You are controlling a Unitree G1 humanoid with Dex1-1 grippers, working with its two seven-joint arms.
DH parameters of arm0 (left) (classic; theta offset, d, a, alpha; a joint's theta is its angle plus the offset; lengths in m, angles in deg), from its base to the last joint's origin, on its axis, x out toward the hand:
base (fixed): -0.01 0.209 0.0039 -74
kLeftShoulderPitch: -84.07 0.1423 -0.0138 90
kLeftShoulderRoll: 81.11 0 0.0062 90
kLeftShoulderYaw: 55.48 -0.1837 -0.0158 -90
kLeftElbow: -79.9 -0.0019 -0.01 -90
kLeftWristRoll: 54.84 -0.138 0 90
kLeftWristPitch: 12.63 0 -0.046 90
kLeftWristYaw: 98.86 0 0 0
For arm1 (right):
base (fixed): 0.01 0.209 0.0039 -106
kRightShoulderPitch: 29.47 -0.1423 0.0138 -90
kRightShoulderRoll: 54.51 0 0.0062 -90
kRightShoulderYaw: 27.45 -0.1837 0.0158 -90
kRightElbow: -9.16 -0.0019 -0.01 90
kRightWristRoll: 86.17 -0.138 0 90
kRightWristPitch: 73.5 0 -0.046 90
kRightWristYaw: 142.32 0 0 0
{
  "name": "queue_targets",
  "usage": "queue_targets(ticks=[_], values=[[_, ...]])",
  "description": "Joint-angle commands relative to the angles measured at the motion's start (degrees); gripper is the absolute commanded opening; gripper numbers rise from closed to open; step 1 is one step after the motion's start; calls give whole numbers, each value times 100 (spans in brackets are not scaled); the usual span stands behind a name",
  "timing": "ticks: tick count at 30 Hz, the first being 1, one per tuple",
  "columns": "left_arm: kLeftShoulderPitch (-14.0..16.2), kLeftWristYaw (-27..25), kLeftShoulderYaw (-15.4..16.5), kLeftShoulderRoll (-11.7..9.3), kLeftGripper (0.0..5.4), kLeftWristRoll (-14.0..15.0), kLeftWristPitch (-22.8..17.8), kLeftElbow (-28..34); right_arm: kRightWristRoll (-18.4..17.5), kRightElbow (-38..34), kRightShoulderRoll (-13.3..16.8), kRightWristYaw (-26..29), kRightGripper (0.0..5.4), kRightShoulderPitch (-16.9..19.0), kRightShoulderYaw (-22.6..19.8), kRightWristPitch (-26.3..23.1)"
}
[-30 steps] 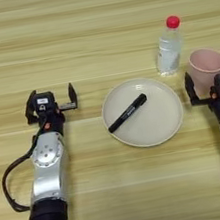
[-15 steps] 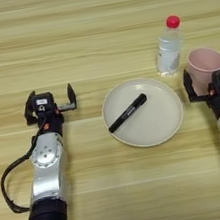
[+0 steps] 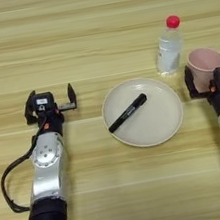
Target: Move the objects on the table
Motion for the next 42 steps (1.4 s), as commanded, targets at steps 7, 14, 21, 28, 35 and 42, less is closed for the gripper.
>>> queue_targets(ticks=[7, 14, 21, 28, 35, 42], values=[[-56, 27, -7, -21, 540, -3, 40, -23, -33, 68, 50, 15, 538, -153, -33, 24], [-57, 34, -2, -24, 540, -5, 36, -15, -70, 85, 35, 32, 480, -167, -38, 40], [-65, 38, 5, -27, 540, -4, 39, -33, -110, 66, 22, 40, 454, -168, -48, 50], [-41, 14, -28, -33, 540, -27, 22, 1, -107, -237, 41, 32, 454, -50, -24, 0], [-23, 7, -68, -18, 540, -49, 16, 19, -85, -541, 61, 32, 454, 44, -3, -91], [-27, 19, -97, -16, 540, -45, 18, -1, -80, -608, 75, 33, 454, 66, 2, -122]])
